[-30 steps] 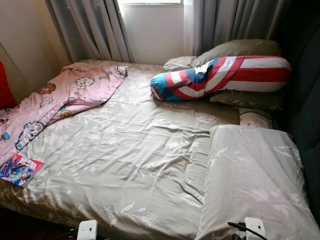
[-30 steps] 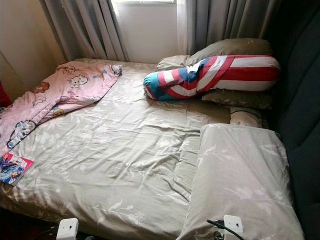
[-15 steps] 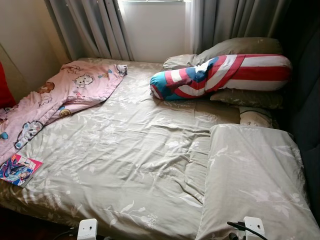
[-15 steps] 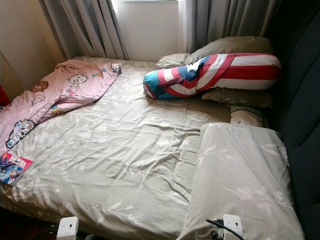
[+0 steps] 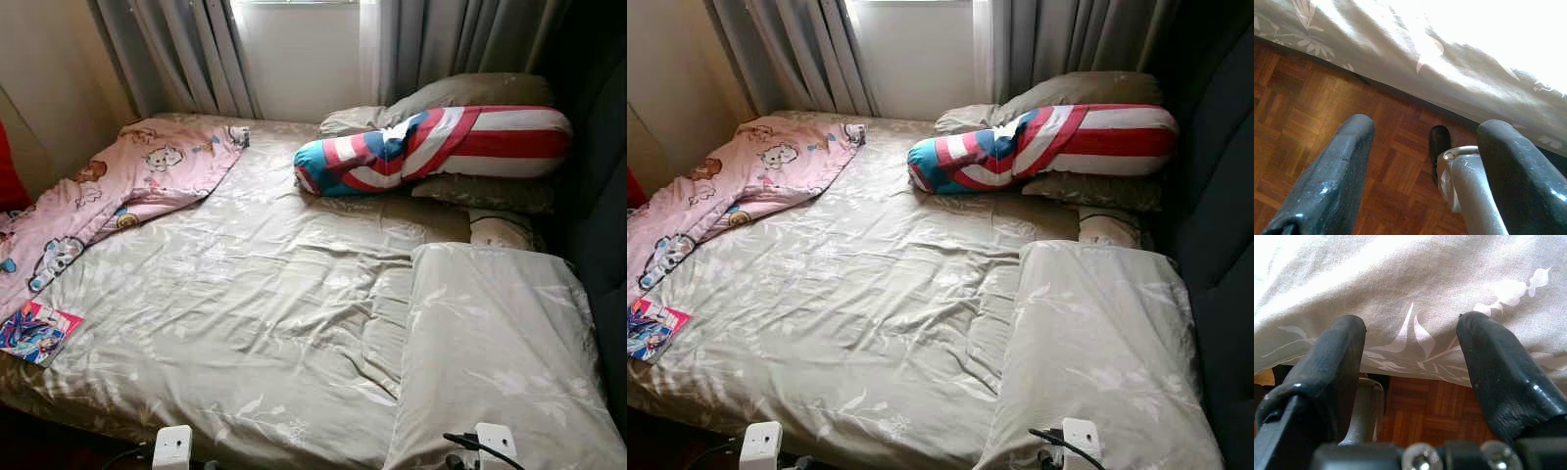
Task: Clean up the room
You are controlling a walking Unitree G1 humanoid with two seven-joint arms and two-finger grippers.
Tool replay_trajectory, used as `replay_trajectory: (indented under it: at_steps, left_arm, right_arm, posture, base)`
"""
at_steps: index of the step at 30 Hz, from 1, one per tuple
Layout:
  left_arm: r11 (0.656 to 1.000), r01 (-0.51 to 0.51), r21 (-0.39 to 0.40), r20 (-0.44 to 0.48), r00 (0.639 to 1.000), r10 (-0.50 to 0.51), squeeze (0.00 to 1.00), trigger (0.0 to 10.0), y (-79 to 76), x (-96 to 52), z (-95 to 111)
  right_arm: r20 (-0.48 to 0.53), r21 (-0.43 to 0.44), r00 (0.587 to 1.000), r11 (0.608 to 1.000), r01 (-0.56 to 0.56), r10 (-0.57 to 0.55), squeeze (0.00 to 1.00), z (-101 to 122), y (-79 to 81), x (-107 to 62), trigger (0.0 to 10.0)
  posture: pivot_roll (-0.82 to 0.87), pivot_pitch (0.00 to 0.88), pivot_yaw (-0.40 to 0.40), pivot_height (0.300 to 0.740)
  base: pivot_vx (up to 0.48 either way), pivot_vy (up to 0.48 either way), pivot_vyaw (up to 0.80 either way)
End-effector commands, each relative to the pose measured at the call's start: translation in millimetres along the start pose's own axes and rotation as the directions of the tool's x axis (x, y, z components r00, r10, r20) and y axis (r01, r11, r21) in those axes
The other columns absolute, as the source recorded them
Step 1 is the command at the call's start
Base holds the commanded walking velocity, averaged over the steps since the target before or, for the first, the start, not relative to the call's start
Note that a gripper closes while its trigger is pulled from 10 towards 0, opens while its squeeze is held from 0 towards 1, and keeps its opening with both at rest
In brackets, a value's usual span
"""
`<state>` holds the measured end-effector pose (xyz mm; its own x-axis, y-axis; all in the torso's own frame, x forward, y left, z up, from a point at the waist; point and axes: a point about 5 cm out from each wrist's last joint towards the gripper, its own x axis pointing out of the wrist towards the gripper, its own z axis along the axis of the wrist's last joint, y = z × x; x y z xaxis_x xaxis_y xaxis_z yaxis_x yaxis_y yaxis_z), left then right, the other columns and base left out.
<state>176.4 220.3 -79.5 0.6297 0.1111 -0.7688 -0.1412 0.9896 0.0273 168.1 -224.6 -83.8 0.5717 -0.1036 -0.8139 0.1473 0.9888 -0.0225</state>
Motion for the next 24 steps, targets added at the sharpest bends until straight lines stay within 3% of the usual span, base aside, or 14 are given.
replay_trajectory:
  at_steps: [1,24]
  left_arm:
    - [1.0,-0.006,0.014,-0.017,1.0,0.006,0.0,10.0,3.4,-0.2,-0.8]
    - [1.0,-0.007,0.023,-0.017,1.0,0.008,0.0,10.0,5.2,0.3,1.4]
  right_arm:
    - [-0.01,0.001,1.0,1.0,-0.007,0.007,0.0,-2.2,1.8,-0.1,10.0]
    - [-0.022,-0.002,1.0,1.0,-0.02,0.02,0.0,-3.6,3.8,0.0,10.0]
  posture:
    - [-0.09,0.0,0.031,0.74]
    - [-0.09,0.0,0.04,0.74]
  base:
    - [0.0,0.48,0.0]
    - [0.0,0.479,0.0]
